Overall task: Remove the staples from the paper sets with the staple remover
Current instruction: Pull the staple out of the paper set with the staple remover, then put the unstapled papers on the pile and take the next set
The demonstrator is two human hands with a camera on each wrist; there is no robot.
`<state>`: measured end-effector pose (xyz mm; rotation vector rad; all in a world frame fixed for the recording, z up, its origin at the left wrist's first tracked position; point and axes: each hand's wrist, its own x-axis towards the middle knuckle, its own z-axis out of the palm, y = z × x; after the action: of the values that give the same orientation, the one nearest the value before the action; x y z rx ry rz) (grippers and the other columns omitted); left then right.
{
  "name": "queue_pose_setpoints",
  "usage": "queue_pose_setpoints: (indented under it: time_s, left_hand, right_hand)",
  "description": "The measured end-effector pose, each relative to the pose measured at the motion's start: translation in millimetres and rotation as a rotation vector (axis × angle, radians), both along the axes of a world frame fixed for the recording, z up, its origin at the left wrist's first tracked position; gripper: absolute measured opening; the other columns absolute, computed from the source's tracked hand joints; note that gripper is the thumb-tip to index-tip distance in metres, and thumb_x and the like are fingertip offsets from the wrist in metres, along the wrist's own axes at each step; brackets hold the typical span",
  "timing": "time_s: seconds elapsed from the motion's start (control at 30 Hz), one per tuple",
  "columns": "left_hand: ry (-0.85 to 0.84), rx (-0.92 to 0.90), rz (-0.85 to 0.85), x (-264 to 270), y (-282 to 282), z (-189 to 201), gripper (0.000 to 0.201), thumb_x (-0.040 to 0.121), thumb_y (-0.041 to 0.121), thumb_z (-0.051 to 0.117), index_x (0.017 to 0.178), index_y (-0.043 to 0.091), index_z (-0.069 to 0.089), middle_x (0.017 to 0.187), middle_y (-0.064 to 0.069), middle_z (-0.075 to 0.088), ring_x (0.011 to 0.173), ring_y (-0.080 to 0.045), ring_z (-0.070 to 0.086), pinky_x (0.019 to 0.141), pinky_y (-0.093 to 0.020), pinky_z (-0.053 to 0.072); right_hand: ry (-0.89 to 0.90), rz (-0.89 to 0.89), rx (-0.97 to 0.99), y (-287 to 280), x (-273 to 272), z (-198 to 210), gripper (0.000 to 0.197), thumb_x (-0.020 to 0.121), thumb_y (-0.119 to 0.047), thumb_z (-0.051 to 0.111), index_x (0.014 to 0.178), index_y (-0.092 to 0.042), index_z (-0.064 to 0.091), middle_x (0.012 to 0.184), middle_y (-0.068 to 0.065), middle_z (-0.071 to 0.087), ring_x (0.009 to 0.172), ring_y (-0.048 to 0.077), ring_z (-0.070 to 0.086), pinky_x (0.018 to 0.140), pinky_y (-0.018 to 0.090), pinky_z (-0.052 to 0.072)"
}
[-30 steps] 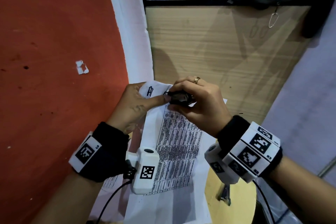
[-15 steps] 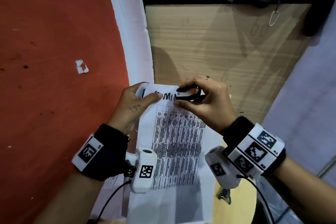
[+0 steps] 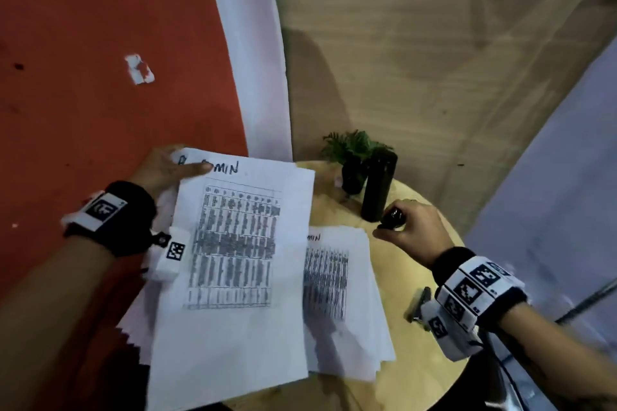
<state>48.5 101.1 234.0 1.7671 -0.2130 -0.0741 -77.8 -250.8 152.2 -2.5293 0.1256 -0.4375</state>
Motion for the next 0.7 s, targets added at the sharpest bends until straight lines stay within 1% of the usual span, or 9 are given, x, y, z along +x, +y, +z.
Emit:
queue_pose_setpoints:
  time_s: [0.1, 0.13, 0.23, 0.3, 0.33, 0.43, 0.53, 0.63, 0.7]
  left_hand:
    - [0.125, 0.128, 0.069, 32.5, 14.3, -38.6, 0.028, 0.077, 0.003, 0.069, 0.103, 0.0, 0.062, 0.102, -0.005, 0.059, 0.07, 0.004, 0.064, 0.064, -0.008, 0.047]
    - [0.167, 0.18, 0.07, 41.7, 17.9, -50.5, 0.012, 0.082, -0.002, 0.065, 0.093, 0.003, 0.066, 0.104, -0.012, 0.056, 0.064, 0.002, 0.064, 0.058, -0.01, 0.048]
    - [0.298, 0.278, 0.073, 80.0, 30.2, -99.5, 0.028, 0.086, -0.004, 0.061, 0.063, 0.01, 0.068, 0.096, -0.02, 0.065, 0.044, -0.002, 0.062, 0.043, -0.014, 0.048]
    - [0.337, 0.43, 0.147, 98.4, 34.3, -118.8, 0.015, 0.084, 0.008, 0.067, 0.071, 0.004, 0.061, 0.075, -0.025, 0.067, 0.037, -0.004, 0.055, 0.043, -0.018, 0.044]
    - [0.353, 0.468, 0.191, 112.5, 38.1, -132.2, 0.03, 0.079, 0.019, 0.073, 0.081, -0.007, 0.059, 0.07, -0.031, 0.06, 0.038, -0.011, 0.052, 0.045, -0.021, 0.039]
    - [0.345, 0.551, 0.21, 145.3, 45.3, -158.4, 0.082, 0.064, 0.034, 0.081, 0.121, -0.015, 0.048, 0.107, -0.032, 0.062, 0.072, -0.025, 0.057, 0.063, -0.027, 0.043]
    - [0.33, 0.603, 0.153, 182.9, 50.8, -179.1, 0.077, 0.065, 0.033, 0.085, 0.116, -0.012, 0.05, 0.12, -0.038, 0.053, 0.078, -0.022, 0.052, 0.065, -0.026, 0.043]
    - [0.373, 0.642, 0.124, 187.3, 37.7, -178.0, 0.038, 0.078, 0.019, 0.076, 0.108, 0.007, 0.057, 0.107, -0.019, 0.057, 0.091, -0.027, 0.05, 0.073, -0.035, 0.044]
    - [0.332, 0.711, 0.127, 195.1, 36.8, -189.8, 0.033, 0.086, 0.009, 0.067, 0.117, 0.011, 0.056, 0.114, -0.016, 0.055, 0.096, -0.028, 0.048, 0.066, -0.032, 0.045]
  right_hand:
    - [0.088, -0.035, 0.02, -1.2, 5.3, -30.1, 0.025, 0.065, -0.025, 0.082, 0.076, -0.011, 0.065, 0.078, 0.008, 0.066, 0.074, 0.025, 0.059, 0.069, 0.038, 0.049]
    - [0.117, -0.045, 0.027, -1.5, 6.9, -38.6, 0.025, 0.066, -0.024, 0.082, 0.077, -0.01, 0.065, 0.078, 0.008, 0.066, 0.074, 0.025, 0.059, 0.069, 0.037, 0.049]
    - [0.203, -0.057, 0.025, -4.2, 10.1, -63.8, 0.023, 0.068, -0.022, 0.081, 0.079, -0.009, 0.066, 0.08, 0.007, 0.065, 0.074, 0.023, 0.058, 0.069, 0.034, 0.048]
    - [0.25, -0.06, 0.015, -7.3, 14.0, -79.6, 0.023, 0.068, -0.022, 0.081, 0.08, -0.009, 0.066, 0.081, 0.008, 0.065, 0.075, 0.023, 0.058, 0.068, 0.032, 0.046]
    - [0.27, -0.062, 0.015, -8.4, 16.5, -87.9, 0.023, 0.068, -0.022, 0.081, 0.081, -0.009, 0.066, 0.081, 0.008, 0.065, 0.075, 0.024, 0.058, 0.068, 0.032, 0.046]
    - [0.317, -0.063, 0.02, -9.4, 24.0, -105.6, 0.024, 0.068, -0.02, 0.081, 0.082, -0.008, 0.066, 0.083, 0.008, 0.065, 0.077, 0.025, 0.059, 0.071, 0.033, 0.047]
    - [0.359, -0.061, 0.02, -8.3, 31.6, -120.7, 0.024, 0.069, -0.019, 0.081, 0.084, -0.008, 0.066, 0.084, 0.009, 0.066, 0.079, 0.026, 0.061, 0.075, 0.036, 0.049]
    - [0.387, -0.056, 0.043, -4.8, 39.1, -137.5, 0.026, 0.068, -0.017, 0.082, 0.085, -0.007, 0.066, 0.085, 0.011, 0.067, 0.08, 0.028, 0.063, 0.077, 0.037, 0.049]
    - [0.405, -0.051, 0.055, -1.5, 41.2, -146.4, 0.026, 0.067, -0.016, 0.082, 0.085, -0.006, 0.067, 0.085, 0.011, 0.068, 0.079, 0.028, 0.063, 0.077, 0.037, 0.049]
